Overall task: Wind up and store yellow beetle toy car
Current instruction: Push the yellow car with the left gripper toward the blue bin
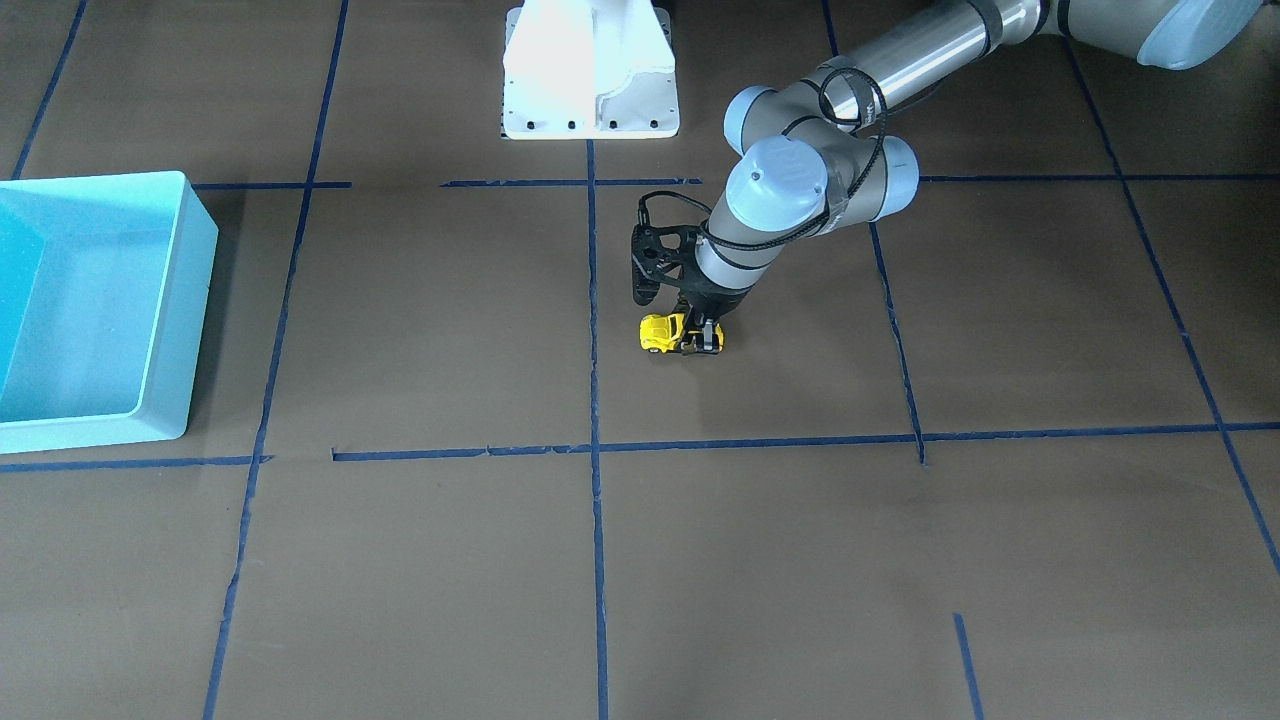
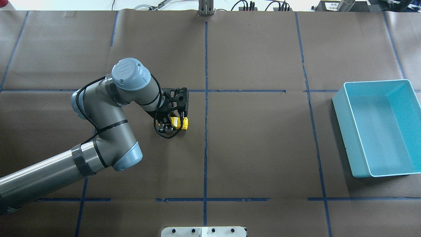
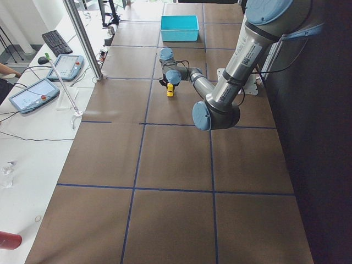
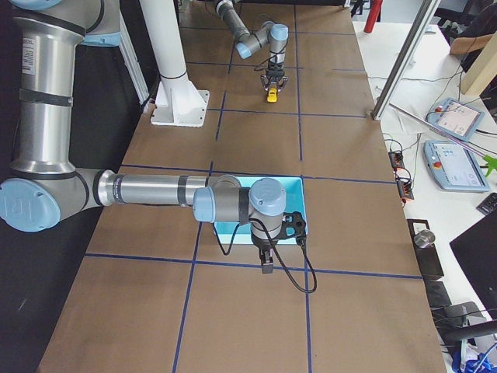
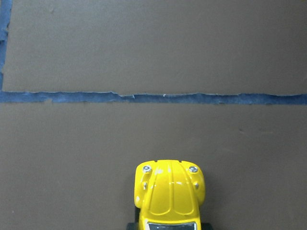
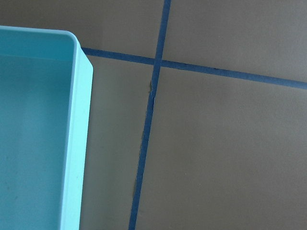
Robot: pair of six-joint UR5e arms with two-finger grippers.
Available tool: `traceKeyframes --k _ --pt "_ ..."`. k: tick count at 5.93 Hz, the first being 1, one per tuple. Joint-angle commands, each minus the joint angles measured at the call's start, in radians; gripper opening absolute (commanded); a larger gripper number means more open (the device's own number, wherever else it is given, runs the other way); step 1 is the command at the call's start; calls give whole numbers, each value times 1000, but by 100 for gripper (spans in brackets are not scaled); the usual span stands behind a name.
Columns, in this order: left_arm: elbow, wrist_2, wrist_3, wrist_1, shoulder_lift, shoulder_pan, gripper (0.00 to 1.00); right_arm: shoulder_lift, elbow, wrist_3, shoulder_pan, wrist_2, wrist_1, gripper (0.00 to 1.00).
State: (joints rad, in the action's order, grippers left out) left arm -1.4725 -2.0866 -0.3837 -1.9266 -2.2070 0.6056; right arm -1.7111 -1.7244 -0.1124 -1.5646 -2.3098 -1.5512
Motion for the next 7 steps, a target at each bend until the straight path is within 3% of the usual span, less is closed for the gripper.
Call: traceKeyframes --k 1,3,4,5,7 --pt "-9 -7 -14 -50 53 6 0 1 11 0 0 0 0 100" --pt "-9 -59 -38 -86 91 49 0 -1 14 0 2 0 0 100" --pt "-20 -114 -56 -109 137 81 17 -1 14 2 2 0 0 100" --pt "-38 -116 -55 -130 171 83 99 -1 20 2 2 0 0 100" --pt "-68 -118 -44 -129 194 92 100 1 39 2 0 0 2 100"
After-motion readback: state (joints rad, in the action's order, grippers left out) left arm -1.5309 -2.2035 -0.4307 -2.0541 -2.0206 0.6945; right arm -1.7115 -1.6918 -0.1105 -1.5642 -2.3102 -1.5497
